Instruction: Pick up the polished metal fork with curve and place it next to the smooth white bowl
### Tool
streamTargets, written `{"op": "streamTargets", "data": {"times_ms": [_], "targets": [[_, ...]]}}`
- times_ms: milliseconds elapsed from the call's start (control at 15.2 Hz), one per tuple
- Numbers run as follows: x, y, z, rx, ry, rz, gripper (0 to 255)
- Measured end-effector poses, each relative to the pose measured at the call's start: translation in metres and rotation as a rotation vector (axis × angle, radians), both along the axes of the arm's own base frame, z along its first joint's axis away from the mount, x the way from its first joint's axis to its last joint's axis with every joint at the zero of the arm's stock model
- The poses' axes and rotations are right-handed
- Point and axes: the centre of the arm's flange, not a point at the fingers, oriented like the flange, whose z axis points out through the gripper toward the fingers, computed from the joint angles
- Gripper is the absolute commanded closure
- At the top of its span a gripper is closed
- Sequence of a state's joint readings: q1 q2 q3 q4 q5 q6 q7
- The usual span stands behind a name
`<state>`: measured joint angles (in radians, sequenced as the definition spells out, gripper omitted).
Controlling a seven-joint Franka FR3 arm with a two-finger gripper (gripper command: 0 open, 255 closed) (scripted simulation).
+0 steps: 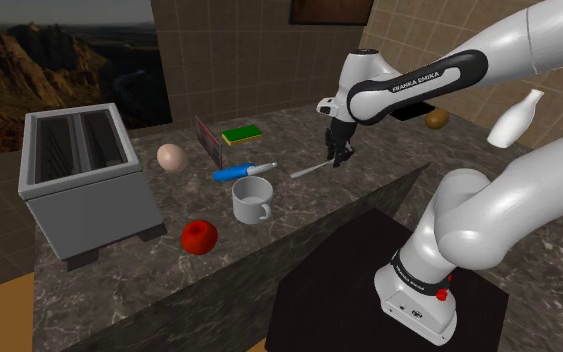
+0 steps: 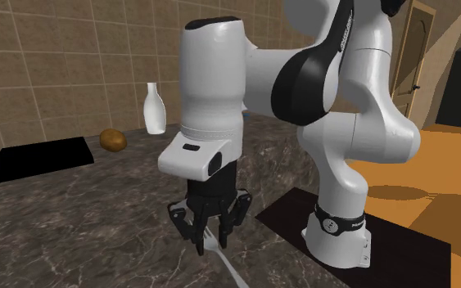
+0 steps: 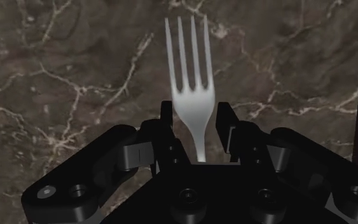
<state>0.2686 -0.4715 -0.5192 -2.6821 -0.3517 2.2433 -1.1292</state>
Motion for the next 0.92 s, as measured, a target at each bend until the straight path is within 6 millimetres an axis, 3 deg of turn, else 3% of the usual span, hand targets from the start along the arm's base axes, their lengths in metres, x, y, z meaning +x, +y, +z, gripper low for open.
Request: {"op": "streamTargets", "data": {"times_ms": [924], "targets": [[-0.001,-0.001,0.073,0.000,0.000,0.000,255]]}}
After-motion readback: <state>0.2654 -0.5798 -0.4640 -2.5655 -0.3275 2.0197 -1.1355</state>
